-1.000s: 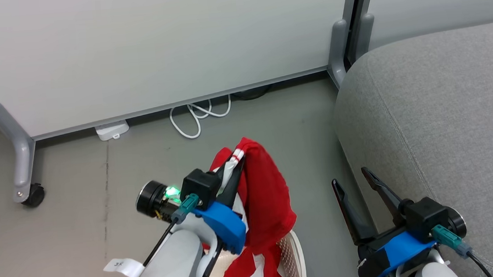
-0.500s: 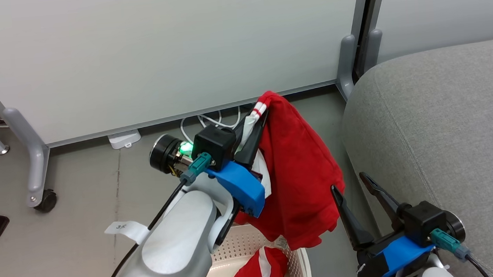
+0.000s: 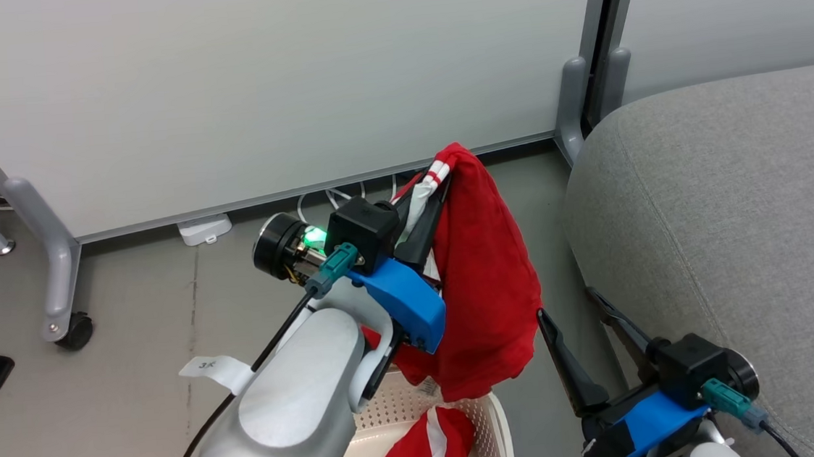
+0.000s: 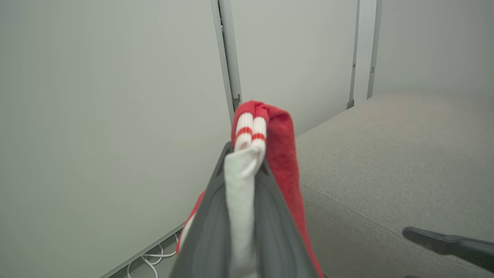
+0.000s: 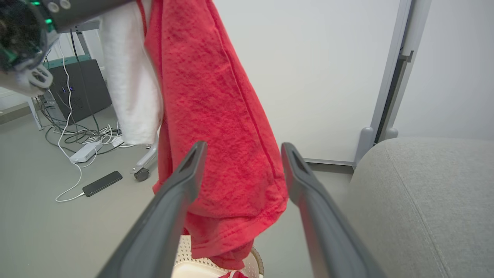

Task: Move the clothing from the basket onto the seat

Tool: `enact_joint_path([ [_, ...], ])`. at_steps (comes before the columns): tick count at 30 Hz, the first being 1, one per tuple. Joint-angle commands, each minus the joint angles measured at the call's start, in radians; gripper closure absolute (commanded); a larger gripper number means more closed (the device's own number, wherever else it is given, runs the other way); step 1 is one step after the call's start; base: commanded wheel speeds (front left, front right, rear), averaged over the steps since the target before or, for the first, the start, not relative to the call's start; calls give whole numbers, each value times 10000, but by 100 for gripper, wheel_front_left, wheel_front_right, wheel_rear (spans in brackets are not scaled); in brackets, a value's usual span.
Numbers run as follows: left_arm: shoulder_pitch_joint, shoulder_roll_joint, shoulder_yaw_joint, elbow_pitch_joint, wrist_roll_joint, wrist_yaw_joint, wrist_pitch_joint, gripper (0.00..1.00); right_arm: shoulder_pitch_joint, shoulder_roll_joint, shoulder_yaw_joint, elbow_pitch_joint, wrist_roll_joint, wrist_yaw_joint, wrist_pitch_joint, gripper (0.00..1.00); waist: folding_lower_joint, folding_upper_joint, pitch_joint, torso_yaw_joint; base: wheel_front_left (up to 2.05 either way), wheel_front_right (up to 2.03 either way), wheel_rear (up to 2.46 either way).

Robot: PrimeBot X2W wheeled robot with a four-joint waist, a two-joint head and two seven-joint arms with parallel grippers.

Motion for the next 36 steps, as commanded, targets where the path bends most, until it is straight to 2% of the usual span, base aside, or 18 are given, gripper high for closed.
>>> enact_joint_path([
  [1,-45,5,-7,44,-59,66,-45,100,-104,-24,90,-13,43,5,27,0,0,0,16,-5,0,0,0],
  [11,-81,6,-180,92,-223,153,-37,100,-328,-26,474,230,491,5,200,0,0,0,12,18,0,0,0],
  [16,-81,6,-310,38,-386,193,28,100,-652,-23,777,535,314,5,154,0,0,0,-4,23,0,0,0],
  [21,-82,5,-468,-52,-637,295,63,100,-1115,-24,933,1030,17,5,166,0,0,0,-13,41,0,0,0],
  [30,-153,4,-873,-217,-1036,435,160,100,-1991,-24,1709,2076,702,5,-64,0,0,0,-58,131,0,0,0],
  [36,-192,4,-1148,-364,-1277,493,216,100,-2611,-25,1873,2942,875,5,-235,0,0,0,-57,210,0,0,0],
])
